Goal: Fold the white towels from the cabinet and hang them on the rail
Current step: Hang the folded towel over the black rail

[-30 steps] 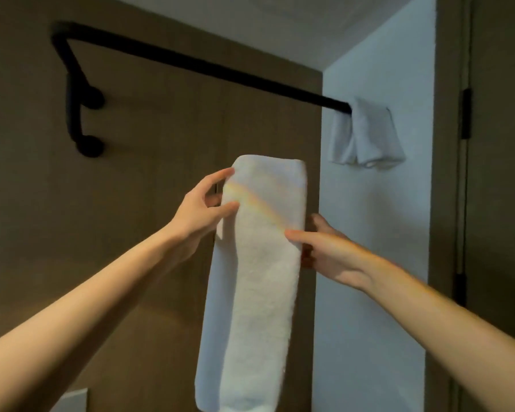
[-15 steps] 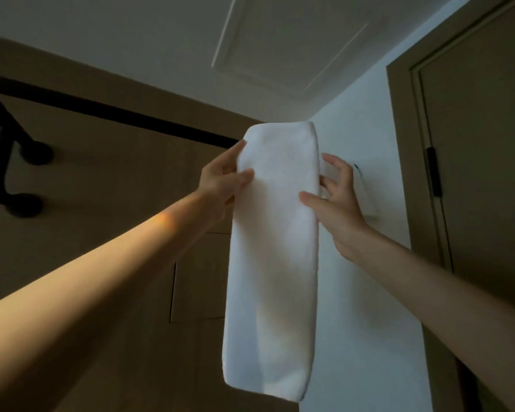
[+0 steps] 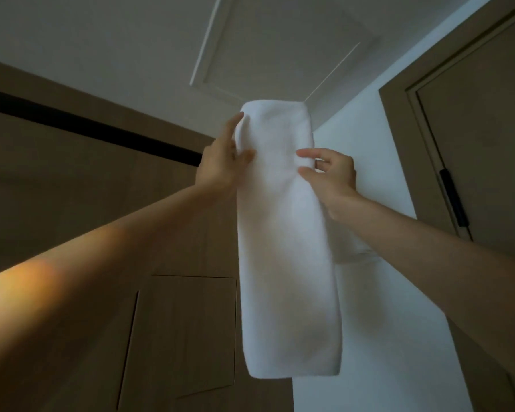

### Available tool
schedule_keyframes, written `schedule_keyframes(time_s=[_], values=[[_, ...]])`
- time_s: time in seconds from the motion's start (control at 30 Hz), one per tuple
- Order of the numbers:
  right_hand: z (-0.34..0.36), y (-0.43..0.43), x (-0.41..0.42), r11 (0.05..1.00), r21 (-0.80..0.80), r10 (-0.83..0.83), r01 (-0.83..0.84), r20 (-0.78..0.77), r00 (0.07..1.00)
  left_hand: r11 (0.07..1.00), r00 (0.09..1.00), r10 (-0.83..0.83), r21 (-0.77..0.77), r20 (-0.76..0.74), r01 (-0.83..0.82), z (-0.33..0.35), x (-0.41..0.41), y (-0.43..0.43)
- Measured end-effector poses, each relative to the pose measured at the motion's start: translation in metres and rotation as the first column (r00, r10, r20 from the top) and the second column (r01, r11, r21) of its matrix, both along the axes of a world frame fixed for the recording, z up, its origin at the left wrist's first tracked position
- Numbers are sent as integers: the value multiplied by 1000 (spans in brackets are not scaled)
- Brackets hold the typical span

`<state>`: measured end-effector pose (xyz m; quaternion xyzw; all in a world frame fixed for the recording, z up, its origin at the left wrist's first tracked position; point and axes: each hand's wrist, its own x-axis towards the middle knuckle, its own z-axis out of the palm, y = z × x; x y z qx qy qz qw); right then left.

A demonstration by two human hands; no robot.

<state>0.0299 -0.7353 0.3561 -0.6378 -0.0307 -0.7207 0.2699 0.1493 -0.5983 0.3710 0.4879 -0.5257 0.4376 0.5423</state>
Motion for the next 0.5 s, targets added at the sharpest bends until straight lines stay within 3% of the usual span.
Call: schedule_keyframes(time_s=[0.1, 0.23, 0.37, 0.5], values=[[19, -12, 12, 999, 30, 40, -41, 20, 999, 977, 967, 210, 16, 143, -215, -5, 12, -11], [46, -30, 23, 997, 44, 62, -65, 71, 996, 879, 812, 455, -36, 365, -476, -12, 31, -20], [71, -49, 34, 990, 69, 113, -122, 121, 986, 792, 739, 549, 40, 391, -610, -10, 43, -32], [85, -67, 54, 987, 67, 139, -145, 87, 986, 722, 648, 631, -15, 427, -692, -2, 50, -44]])
